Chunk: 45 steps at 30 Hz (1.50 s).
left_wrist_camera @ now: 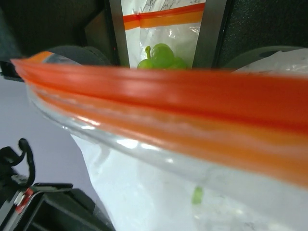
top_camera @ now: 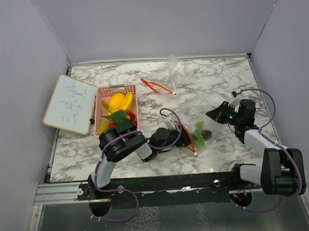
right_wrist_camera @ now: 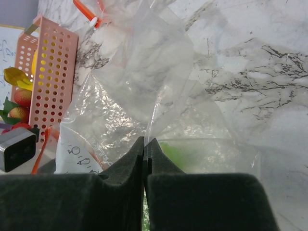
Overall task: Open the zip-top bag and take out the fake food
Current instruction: Pick up the fake fruit from the zipper food storage bag.
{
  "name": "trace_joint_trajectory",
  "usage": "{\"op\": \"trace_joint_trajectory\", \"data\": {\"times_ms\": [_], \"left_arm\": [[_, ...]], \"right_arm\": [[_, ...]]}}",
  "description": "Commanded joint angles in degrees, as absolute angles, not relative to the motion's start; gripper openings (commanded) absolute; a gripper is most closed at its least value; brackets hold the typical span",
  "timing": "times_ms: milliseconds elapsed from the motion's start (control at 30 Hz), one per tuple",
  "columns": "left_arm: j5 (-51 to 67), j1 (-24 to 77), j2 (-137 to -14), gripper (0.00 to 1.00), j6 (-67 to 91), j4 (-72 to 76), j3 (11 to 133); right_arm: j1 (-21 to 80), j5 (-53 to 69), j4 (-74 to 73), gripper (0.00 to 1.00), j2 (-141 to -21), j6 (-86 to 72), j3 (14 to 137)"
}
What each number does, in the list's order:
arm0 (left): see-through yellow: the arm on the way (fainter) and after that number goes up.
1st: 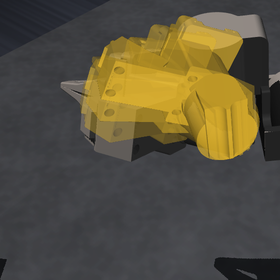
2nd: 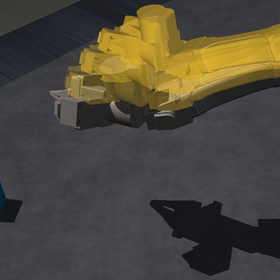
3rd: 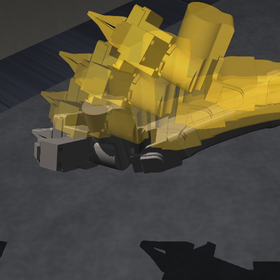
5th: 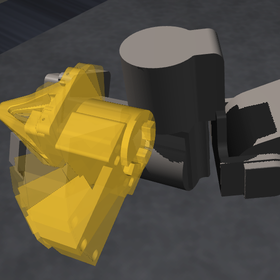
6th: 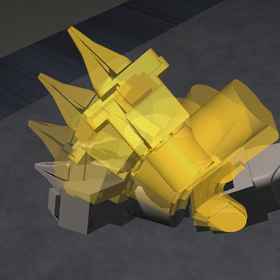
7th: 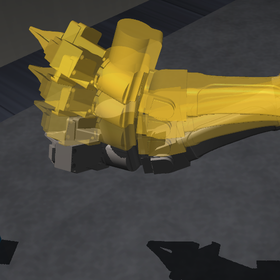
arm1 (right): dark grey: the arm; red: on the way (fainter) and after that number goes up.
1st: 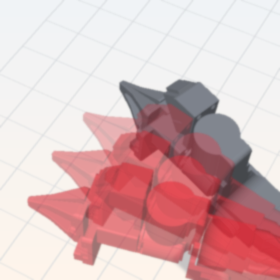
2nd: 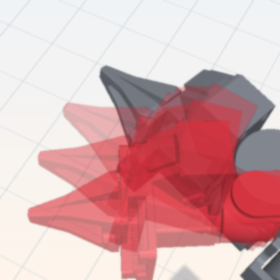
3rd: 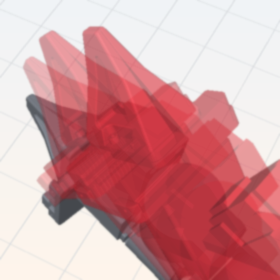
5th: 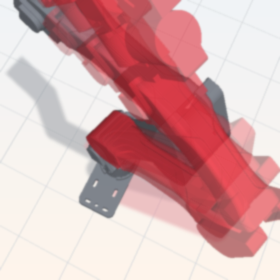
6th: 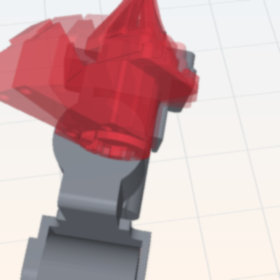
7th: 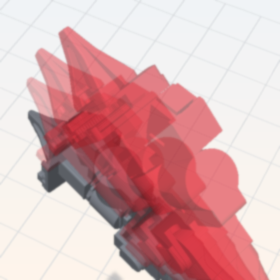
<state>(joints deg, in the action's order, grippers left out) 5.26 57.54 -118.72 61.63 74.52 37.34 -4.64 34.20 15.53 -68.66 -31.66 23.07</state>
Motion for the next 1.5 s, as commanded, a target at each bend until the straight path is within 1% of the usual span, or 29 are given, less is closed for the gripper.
{"op": "trace_joint_trajectory", "data": {"times_ms": [0, 100, 133, 200, 233, 300, 333, 367, 533, 633, 700, 733, 833, 1000, 1100, 1233, 1467], "left_arm": [[0.56, 61.9, -115.58, 0.56, 51.97, 61.4, 41.19], [-1.38, 64.11, -116.82, 0.58, 50.06, 58.3, 43.15], [-1.27, 64.47, -117.37, 0.61, 50.02, 57.97, 43.84], [-1.37, 64.96, -118.35, 0.73, 49.81, 55.57, 45.82], [-1.41, 65.12, -118.84, 0.77, 49.19, 53.23, 47.31], [-1.28, 65.36, -119.86, 0.77, 47.98, 49.75, 49.74], [-1.09, 65.39, -120.21, 0.74, 48.03, 49.85, 50.13], [-0.83, 65.42, -120.4, 0.7, 48.26, 50.59, 50.13], [-0.34, 65.31, -120.33, 0.36, 48.78, 52.32, 49.92], [0.12, 65.36, -120.4, 0.24, 48.9, 51.87, 50.34], [0.45, 65.37, -120.22, 0.2, 49.2, 52.47, 50.1], [0.59, 65.34, -119.85, 0.18, 49.29, 52.62, 49.87], [0.48, 65.12, -117.85, 0.18, 49.24, 53.09, 48.36], [1.96, 64.01, -111.95, 0.19, 48.6, 53.28, 43.4], [2.05, 63.95, -107.58, 0.2, 47.31, 48.43, 41.85], [1.11, 63.75, -101.79, 0.2, 47.51, 44.94, 38.92], [0.44, 59.42, -91.14, 0.2, 46.94, 37.19, 33.1]], "right_arm": [[-5.01, 35.71, 15.78, 0.02, -66.92, -31.03, 22.39], [-5.01, 35.77, 15.78, 0.02, -66.8, -31.11, 22.22], [-5.01, 35.8, 15.93, 0.02, -66.8, -31.11, 22.16], [-5.01, 35.86, 15.86, 0.02, -66.66, -31.22, 22.02], [-5.01, 35.86, 15.84, 0.02, -66.52, -31.21, 21.93], [-5.05, 35.89, 15.63, 0.02, -66.25, -31.14, 21.95], [-5.02, 35.79, 15.42, 0.02, -66.11, -31.05, 21.97], [-5.01, 35.77, 15.22, 0.02, -65.99, -30.95, 22.09], [-5.01, 35.61, 14.97, 0.02, -65.82, -30.84, 22.06], [-5.01, 35.77, 14.75, 0.02, -65.94, -30.93, 22.18], [-5.01, 35.77, 14.53, 0.02, -65.68, -30.94, 22.4], [-5.01, 35.63, 14.32, 0.02, -65.59, -30.94, 22.55], [-5.01, 35.4, 13.88, 0.02, -65.59, -30.64, 22.7], [-5.01, 32.37, 13.63, 0.02, -63.81, -31.3, 21.23], [-5.01, 30.54, 13.28, 0.02, -61.95, -30.55, 21.19], [-5.01, 29.75, 11.67, 0.02, -62.98, -29.52, 22.16], [-5.01, 25.85, 13.1, 0.02, -61.62, -29.53, 20.64]]}}
